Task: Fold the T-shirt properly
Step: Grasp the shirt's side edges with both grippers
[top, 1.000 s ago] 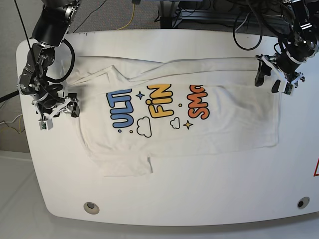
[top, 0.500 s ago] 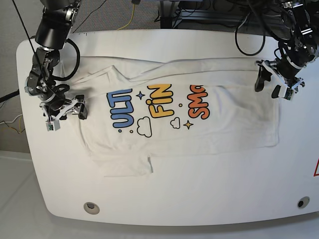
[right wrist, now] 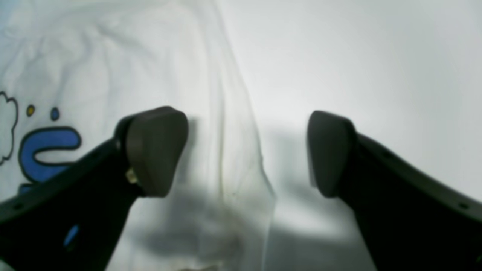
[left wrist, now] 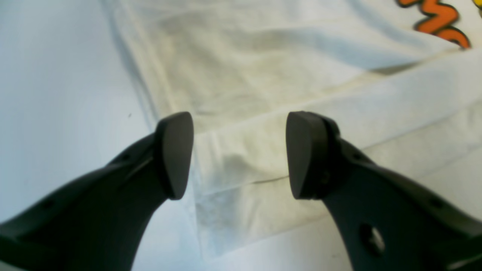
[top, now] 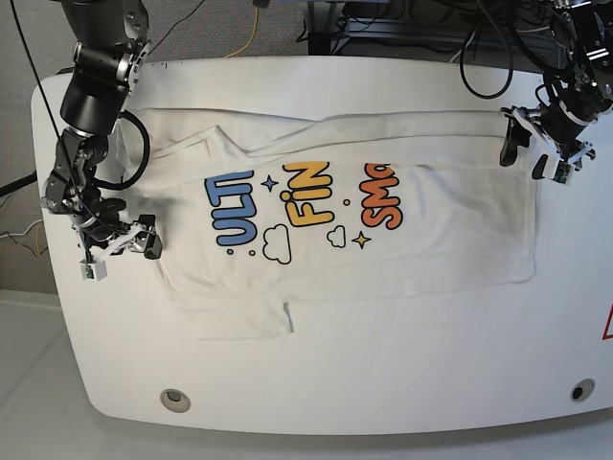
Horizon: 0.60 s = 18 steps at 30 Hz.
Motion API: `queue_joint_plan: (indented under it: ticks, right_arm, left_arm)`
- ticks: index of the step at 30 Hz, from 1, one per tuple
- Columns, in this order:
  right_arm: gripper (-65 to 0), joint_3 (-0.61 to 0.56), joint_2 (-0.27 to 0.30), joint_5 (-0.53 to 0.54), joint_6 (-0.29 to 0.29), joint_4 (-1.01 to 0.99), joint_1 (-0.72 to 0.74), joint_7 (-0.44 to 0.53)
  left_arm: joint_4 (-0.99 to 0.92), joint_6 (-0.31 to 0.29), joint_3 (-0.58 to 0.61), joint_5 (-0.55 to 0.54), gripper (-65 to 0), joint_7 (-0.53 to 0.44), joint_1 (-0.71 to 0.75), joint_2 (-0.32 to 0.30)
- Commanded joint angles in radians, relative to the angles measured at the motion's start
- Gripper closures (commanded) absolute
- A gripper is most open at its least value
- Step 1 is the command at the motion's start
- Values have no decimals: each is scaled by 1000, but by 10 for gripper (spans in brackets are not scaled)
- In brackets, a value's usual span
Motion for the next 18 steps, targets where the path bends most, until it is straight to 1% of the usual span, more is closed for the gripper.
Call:
queue_joint_plan:
  ticks: [1,3,5,9,15,18]
  right_arm:
    - [-518,19,1,23,16,32,-23,-42]
    - [-517,38,-12,46,33,55,-60,-86]
    - [-506,67,-34,118,43,91,-128,-138]
    - [-490,64,-41,155,55,96,-146,-143]
    - [-454,53,-37,172,61,95,-141,-120]
    - [-363,54,-38,189,79,98,-136,-105]
  left_arm:
    - [15,-4,-12,-14,-361,-16,-6,-4]
    - [10,-4,-15,-16,-362,-18,-7,2]
    - [-5,-4,-13,-25,-366,-8,-12,10]
    - [-5,-4,-19,-28,-367,-5,-19,13]
    - [-16,-4,-26,-35,-364,7,-53,15]
    - [-46,-4,-18,-35,-366,15,-104,15]
